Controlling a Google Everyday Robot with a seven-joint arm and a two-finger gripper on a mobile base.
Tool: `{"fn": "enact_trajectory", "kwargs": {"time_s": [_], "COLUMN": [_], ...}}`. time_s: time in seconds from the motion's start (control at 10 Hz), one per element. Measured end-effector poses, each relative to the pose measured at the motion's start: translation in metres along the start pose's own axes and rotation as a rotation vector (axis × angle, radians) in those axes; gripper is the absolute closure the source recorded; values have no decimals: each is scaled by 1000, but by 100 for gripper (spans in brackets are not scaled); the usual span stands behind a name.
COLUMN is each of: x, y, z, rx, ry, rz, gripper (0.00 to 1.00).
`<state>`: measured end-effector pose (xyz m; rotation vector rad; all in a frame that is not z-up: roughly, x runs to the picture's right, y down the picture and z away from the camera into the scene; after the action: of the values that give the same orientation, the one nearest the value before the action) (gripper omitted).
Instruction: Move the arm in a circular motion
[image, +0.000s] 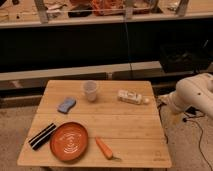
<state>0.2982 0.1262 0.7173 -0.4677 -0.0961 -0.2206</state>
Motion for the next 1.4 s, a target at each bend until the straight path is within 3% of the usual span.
{"fn": "enact_trajectory", "kwargs": {"time_s": [0.8, 1.3, 1.4], "x": [-195, -315, -330], "y": [-17, -66, -77], "z": [-19, -19, -17], "rx": [2, 3, 8], "ry": [-51, -158, -171], "rz": [-184, -343, -359], "gripper": [20, 20, 20]}}
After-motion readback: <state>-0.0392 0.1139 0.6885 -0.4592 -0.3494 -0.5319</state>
